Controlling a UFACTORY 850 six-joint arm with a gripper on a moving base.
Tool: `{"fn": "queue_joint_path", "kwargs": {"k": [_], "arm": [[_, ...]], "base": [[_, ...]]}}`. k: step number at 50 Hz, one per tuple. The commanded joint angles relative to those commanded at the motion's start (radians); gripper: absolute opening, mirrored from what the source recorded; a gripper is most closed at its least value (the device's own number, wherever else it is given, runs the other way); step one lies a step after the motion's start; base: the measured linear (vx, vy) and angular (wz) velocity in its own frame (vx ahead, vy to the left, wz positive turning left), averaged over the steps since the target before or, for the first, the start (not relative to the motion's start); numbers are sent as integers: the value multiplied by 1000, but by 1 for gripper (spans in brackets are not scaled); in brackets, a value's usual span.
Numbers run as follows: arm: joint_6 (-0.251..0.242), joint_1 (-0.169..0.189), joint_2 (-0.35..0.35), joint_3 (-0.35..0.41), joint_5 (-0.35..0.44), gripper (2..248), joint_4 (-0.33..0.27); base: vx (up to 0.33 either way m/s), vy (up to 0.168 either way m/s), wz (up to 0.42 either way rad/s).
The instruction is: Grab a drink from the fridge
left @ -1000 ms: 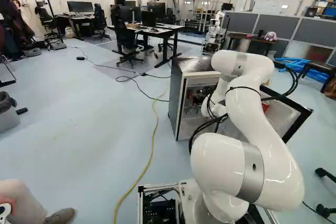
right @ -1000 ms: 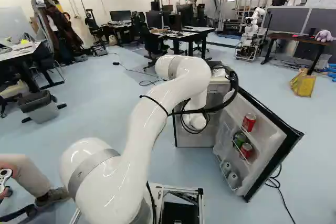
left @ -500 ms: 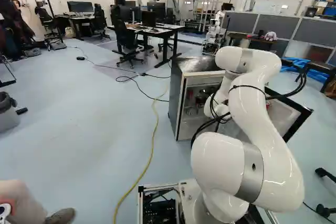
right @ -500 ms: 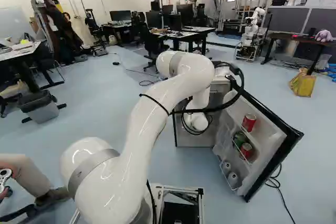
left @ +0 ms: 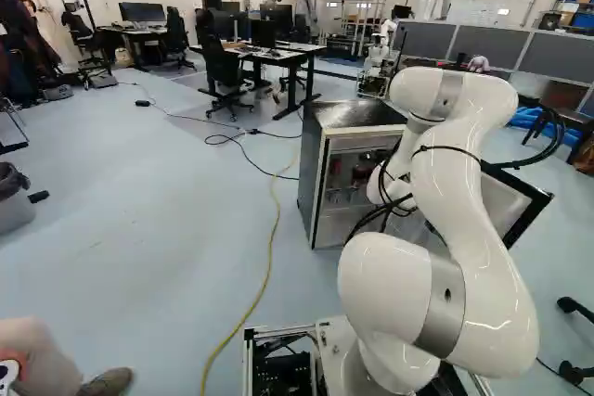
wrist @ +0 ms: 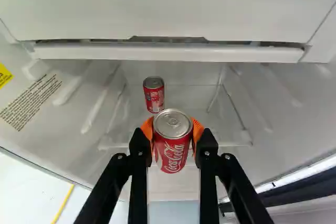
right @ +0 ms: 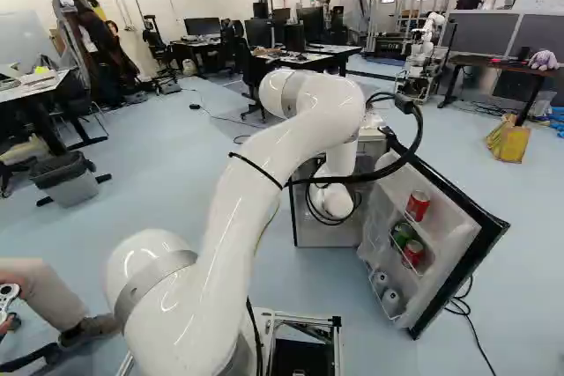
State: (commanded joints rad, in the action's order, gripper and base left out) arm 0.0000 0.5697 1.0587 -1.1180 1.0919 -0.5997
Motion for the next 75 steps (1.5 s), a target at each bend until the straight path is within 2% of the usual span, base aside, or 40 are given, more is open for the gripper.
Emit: {"fn": "queue_joint_path", "kwargs": {"k": [55, 75], "arm": [[0, 48, -261, 254, 0, 93, 0], [0, 57, -361, 344, 0, 93, 34]], "base": [[0, 0, 0], [0, 0, 0]]}}
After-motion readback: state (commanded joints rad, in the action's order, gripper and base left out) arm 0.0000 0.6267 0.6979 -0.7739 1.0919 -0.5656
